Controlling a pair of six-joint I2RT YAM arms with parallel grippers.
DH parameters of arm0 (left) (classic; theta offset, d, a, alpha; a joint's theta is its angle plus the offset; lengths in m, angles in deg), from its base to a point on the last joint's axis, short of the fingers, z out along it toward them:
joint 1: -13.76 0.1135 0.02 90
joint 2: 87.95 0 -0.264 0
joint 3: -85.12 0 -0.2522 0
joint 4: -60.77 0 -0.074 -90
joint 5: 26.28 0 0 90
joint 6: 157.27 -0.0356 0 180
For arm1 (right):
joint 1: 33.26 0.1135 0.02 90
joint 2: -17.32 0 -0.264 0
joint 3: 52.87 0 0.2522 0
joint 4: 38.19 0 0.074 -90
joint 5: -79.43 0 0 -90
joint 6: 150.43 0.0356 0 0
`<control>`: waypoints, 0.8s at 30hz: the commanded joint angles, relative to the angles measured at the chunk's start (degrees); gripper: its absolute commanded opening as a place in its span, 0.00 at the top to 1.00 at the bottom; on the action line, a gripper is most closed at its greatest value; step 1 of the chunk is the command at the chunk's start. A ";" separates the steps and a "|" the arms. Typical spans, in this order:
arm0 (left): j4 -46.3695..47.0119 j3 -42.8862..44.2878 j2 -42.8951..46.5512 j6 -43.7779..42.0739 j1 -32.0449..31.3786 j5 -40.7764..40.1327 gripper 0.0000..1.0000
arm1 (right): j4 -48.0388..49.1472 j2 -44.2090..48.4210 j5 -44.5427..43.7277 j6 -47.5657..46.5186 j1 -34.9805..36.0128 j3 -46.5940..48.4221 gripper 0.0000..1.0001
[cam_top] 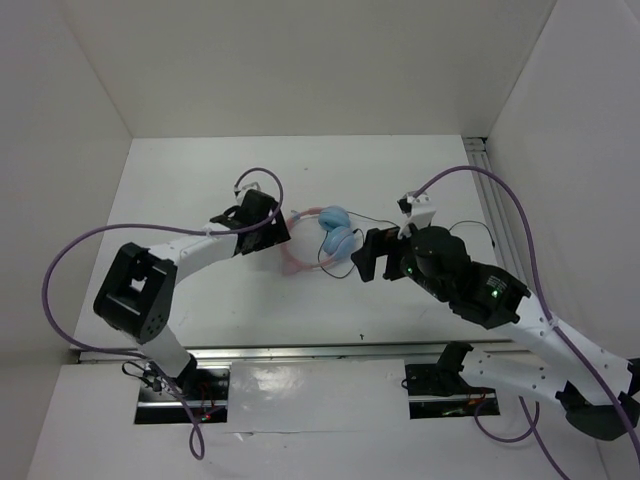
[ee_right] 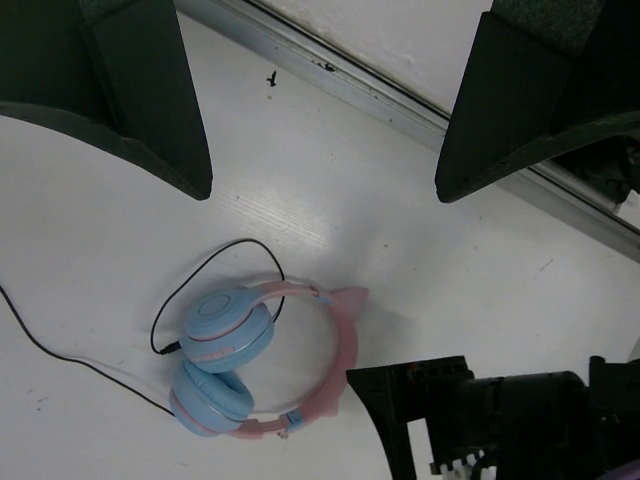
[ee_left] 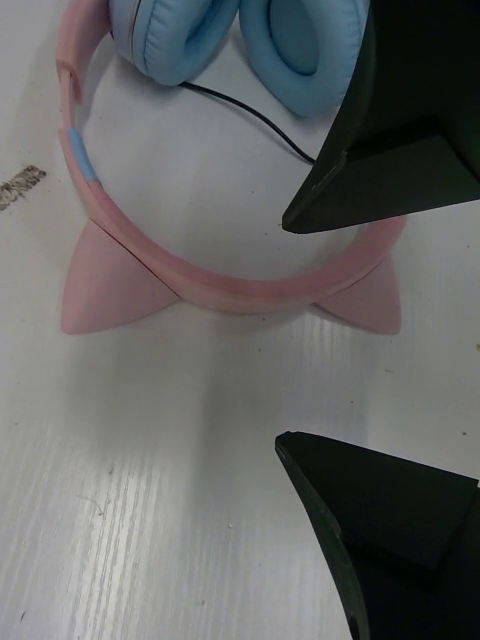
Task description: Wrap the headphones
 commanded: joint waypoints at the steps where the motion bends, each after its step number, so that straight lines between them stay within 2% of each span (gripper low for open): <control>1: 3.44 3.30 -2.70 -1.74 0.53 2.58 0.07 | 2.91 1.12 1.07 -0.84 0.38 0.50 0.00; 5: 1.86 4.80 -4.98 -1.22 0.01 1.71 0.08 | 2.91 1.12 1.07 -0.84 0.38 1.12 0.00; 9: -1.83 4.19 -5.60 0.63 0.01 -0.85 0.18 | 2.91 2.17 0.55 -0.84 0.38 1.12 0.00; 15: -7.18 7.70 -11.66 1.16 -2.54 -4.37 0.20 | 2.39 4.90 -0.07 -0.31 0.38 1.12 0.00; 21: -7.19 8.22 -13.51 1.16 -2.54 -4.63 0.20 | 1.33 4.90 -0.07 -0.31 0.38 2.35 0.00; 24: -9.20 8.23 -15.18 3.35 -2.54 -4.63 0.29 | 1.33 5.42 -0.07 -0.31 0.38 2.35 0.00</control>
